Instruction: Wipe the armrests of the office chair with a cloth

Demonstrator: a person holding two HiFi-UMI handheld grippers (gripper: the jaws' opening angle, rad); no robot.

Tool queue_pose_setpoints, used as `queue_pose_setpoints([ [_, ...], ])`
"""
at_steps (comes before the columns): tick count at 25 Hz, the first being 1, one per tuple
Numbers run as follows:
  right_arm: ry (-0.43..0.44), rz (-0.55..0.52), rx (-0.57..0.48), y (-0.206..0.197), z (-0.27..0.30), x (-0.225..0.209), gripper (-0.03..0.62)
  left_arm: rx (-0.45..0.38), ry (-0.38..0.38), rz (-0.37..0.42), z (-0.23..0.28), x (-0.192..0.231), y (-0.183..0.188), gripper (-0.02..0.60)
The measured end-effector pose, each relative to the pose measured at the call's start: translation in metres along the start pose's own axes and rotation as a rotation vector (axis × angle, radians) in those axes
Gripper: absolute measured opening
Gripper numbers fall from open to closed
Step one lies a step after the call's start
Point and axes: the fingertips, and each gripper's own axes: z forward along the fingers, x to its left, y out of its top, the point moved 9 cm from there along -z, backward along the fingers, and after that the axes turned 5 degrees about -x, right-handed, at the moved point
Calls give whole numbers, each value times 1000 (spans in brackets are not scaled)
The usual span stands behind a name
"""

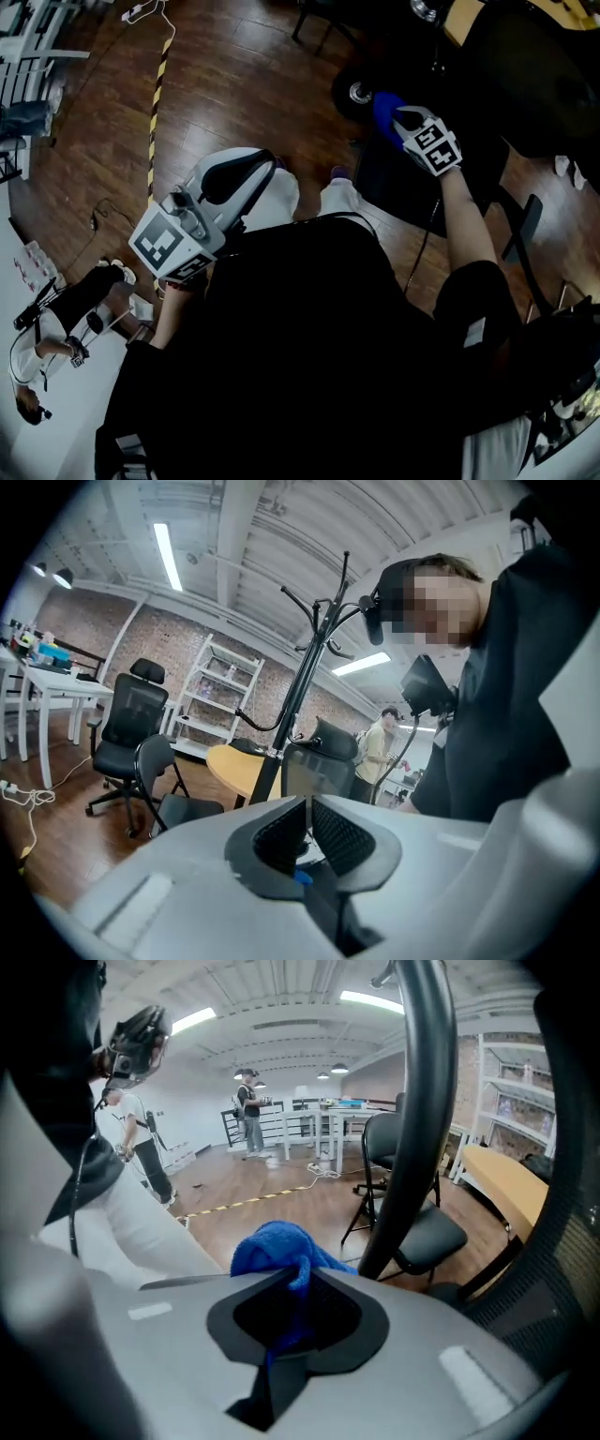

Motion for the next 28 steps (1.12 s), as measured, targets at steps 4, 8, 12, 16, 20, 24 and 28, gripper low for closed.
queue_pose_setpoints([
  [4,-59,35,-1,-10,-5,51,40,18,-59,-18,1,30,1,26],
  [8,-82,120,-3,-24,-14,144,40,61,-248,-13,11,84,13,26],
  [12,-232,317,41,-26,-7,210,40,174,-544,-2,30,141,22,26],
  [16,-543,549,47,-23,-6,230,40,273,-741,-3,35,173,7,26],
  [20,-972,741,-85,-15,12,263,40,266,-830,39,41,179,-41,2],
  [24,-1268,687,-291,-12,43,288,40,250,-894,27,58,200,-141,2],
  [28,-1472,564,-421,-32,57,311,40,189,-1027,23,91,197,-252,2],
])
